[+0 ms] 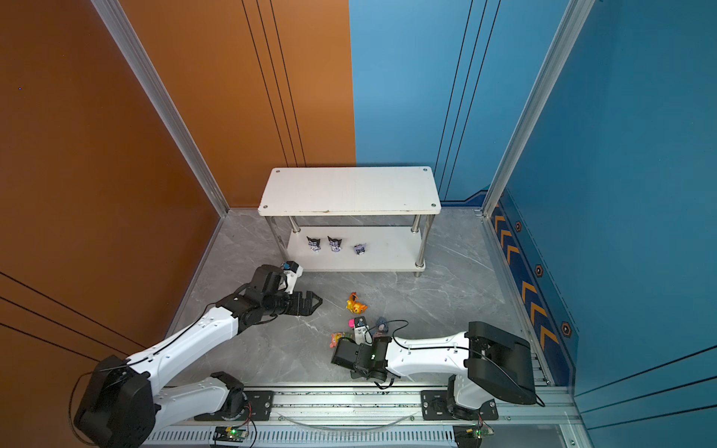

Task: Organize plastic toys on shelves
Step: Pick up the plastic toy from the bottom-center of the table.

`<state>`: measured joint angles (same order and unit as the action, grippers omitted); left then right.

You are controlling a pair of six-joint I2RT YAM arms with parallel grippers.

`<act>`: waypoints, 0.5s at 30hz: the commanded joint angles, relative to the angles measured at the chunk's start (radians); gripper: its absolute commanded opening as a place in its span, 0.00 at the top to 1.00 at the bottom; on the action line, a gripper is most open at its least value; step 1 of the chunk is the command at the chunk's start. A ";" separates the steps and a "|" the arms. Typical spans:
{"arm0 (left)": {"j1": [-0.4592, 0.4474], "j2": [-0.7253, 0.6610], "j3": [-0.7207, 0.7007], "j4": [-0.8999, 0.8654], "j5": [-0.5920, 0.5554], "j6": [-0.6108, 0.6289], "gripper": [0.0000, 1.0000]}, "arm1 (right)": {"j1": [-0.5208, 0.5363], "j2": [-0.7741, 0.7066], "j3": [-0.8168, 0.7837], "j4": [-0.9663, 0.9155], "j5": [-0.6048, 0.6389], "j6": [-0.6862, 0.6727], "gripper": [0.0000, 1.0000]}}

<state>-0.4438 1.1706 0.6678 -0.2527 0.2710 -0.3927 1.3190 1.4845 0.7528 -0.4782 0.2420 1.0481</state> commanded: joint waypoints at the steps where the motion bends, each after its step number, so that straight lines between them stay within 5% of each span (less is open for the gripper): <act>1: 0.016 0.012 -0.020 0.011 0.022 0.001 0.02 | -0.010 0.008 0.024 0.002 0.039 0.011 0.59; 15: 0.025 0.022 -0.029 0.031 0.038 0.002 0.02 | -0.012 -0.050 0.029 -0.041 0.073 -0.008 0.74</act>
<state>-0.4278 1.1847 0.6544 -0.2348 0.2867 -0.3923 1.3090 1.4746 0.7601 -0.4797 0.2676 1.0477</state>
